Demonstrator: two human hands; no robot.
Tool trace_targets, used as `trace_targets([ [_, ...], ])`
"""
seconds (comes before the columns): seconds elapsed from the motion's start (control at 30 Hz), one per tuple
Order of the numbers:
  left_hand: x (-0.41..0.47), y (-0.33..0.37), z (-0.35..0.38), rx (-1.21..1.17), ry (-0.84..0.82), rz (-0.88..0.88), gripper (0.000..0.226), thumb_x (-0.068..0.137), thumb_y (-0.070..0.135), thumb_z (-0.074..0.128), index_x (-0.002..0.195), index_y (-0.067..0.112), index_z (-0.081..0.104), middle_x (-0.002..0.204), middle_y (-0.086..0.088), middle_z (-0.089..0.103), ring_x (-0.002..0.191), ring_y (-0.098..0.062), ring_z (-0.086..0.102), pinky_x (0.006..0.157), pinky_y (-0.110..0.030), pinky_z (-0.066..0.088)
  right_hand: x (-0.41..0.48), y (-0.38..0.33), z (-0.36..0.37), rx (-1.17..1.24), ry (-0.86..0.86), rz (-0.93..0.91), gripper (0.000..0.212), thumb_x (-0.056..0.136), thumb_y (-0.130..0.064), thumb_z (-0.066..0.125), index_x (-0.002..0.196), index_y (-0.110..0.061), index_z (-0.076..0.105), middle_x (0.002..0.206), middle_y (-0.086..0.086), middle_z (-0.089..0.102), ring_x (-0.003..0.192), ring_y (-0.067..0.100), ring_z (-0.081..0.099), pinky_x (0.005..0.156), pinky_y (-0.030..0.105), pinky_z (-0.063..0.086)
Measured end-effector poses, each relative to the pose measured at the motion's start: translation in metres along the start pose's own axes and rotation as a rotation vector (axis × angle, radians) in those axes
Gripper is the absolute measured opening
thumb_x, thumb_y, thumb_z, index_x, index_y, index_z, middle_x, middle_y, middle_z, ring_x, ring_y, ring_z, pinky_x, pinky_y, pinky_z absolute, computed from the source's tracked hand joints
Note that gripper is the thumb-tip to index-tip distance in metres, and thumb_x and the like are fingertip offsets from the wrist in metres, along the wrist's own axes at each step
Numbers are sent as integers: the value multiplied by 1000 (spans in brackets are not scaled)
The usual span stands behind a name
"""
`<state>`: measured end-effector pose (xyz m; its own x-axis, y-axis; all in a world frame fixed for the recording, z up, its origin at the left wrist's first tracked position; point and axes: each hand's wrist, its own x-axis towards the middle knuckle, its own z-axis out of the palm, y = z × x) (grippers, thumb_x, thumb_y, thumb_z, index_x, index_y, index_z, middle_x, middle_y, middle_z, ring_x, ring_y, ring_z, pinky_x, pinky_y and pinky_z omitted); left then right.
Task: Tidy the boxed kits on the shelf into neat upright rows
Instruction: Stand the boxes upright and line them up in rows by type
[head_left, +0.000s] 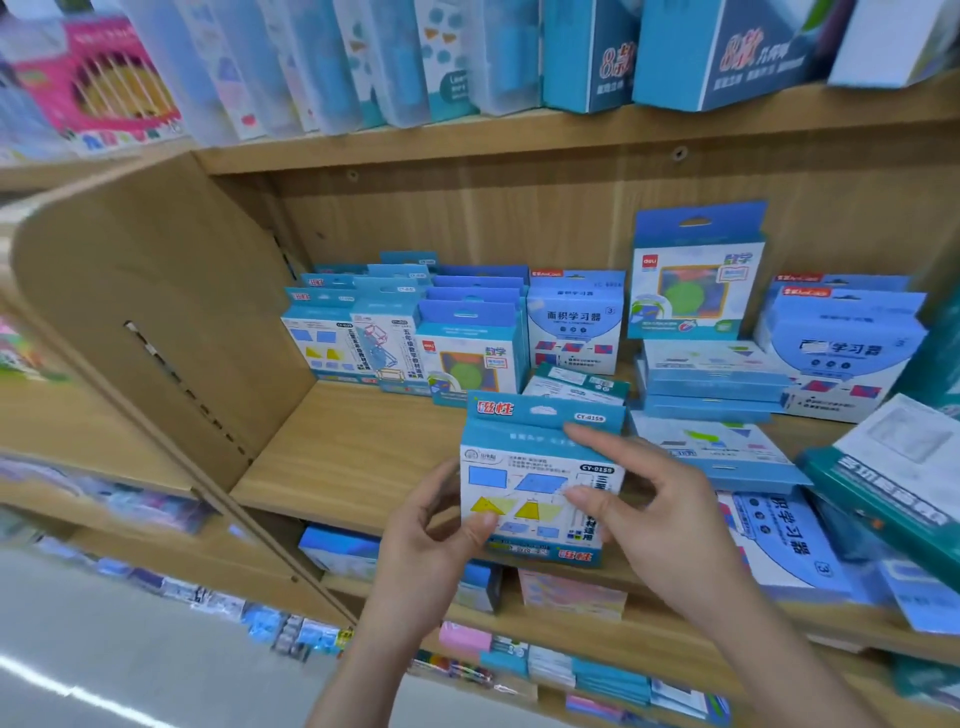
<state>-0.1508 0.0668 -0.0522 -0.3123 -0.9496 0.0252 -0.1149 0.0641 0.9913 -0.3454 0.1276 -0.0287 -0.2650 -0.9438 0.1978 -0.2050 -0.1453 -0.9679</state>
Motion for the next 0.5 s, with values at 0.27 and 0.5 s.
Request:
trace_targets([
  [0.27,15,5,-22,293,102,256,76,90,3,59,138,54,29,131,25,50,120,-4,52,87,-26,53,35,11,46,-102,35,-67,52,79,-14,75,105,-57,62,95,-14,63,80,4,58,74,25,53],
  [0.5,38,-8,-64,507,184,247,62,90,14,62,127,58,38,121,19,56,95,-10,65,76,-36,56,60,17,95,-168,21,-170,43,83,-15,71,105,-50,59,106,-19,55,105,-3,53,85,14,47],
])
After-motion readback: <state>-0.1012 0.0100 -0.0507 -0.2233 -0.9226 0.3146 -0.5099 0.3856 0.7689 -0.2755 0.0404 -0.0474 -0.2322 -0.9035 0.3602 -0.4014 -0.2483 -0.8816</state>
